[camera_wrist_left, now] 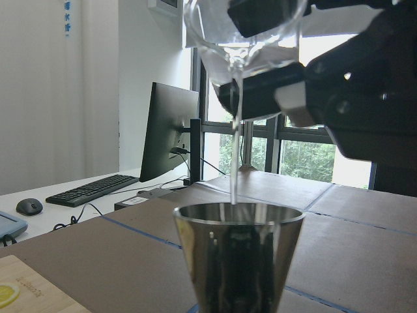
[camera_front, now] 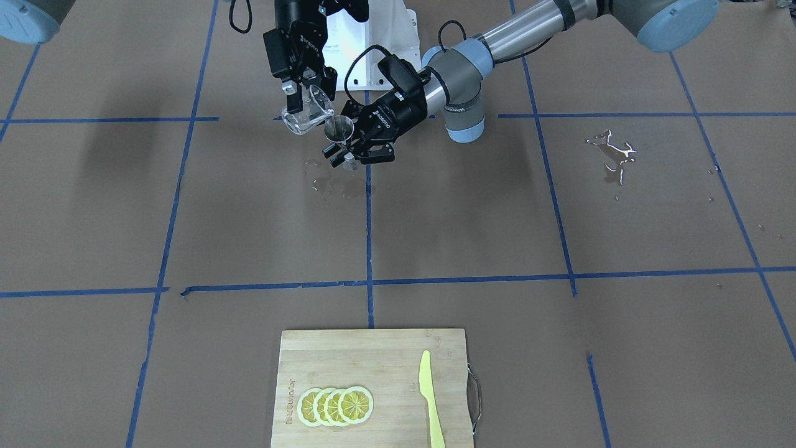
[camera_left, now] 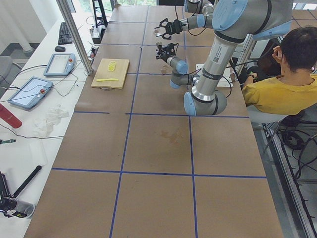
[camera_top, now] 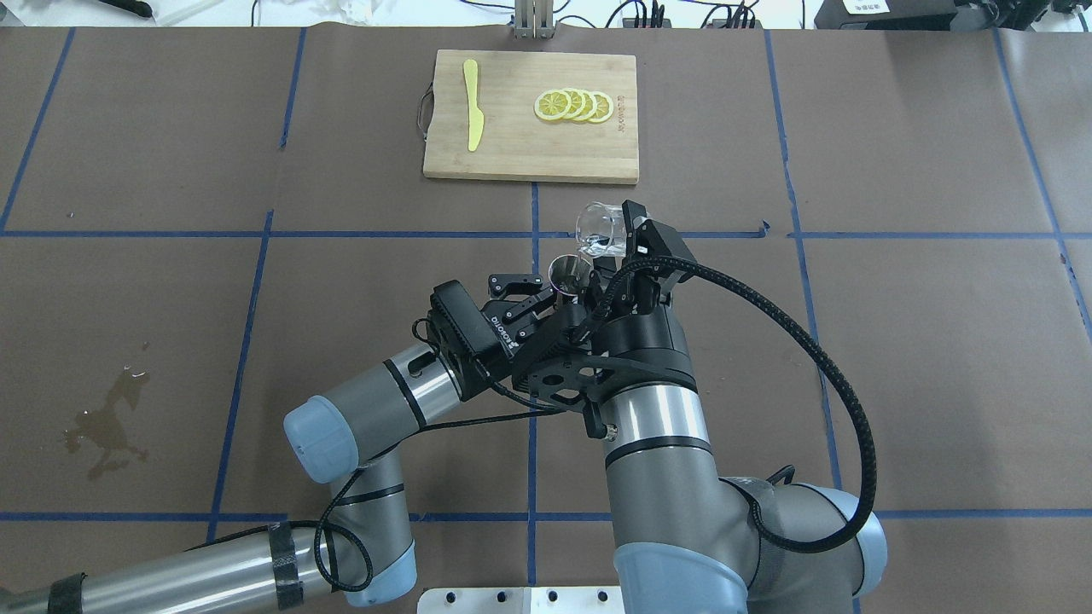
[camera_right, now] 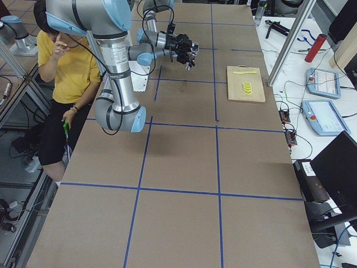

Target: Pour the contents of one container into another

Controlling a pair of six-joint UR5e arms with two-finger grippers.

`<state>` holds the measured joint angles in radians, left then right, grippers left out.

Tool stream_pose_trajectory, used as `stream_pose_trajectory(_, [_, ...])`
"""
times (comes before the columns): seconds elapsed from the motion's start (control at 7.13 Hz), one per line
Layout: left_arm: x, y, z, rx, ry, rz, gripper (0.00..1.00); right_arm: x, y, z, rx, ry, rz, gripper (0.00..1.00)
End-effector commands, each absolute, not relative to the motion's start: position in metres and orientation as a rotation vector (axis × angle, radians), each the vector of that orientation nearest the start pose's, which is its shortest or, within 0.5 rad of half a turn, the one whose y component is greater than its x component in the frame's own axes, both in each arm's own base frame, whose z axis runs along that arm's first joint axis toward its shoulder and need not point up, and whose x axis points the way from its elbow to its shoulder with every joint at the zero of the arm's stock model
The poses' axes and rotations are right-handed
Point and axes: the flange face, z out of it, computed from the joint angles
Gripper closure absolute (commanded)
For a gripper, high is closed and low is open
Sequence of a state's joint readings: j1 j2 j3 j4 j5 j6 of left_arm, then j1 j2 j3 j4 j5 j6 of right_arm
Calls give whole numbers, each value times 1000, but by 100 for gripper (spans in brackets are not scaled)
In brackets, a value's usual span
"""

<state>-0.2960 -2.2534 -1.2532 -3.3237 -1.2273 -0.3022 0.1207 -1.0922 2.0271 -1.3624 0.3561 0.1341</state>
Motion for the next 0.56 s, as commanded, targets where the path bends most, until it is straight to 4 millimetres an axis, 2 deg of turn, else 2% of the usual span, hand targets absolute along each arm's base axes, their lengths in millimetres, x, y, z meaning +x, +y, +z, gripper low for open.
stream_pose_trajectory(0.0, [585,-353,218,1612,1334,226,100,-472,-283,148,1433,-47,-295,100])
stream_pose_trajectory(0.14, [584,-353,217,1613,1336,225,100,-471,-283,146,1427,-119,-227,100])
stream_pose_trajectory(0.28, [583,-353,217,1617,1331,211,100,-459,-282,137,1447,-202,-155,100])
stream_pose_trajectory(0.42, [581,-355,216,1623,1327,194,100,-450,-283,137,1455,-337,-41,100])
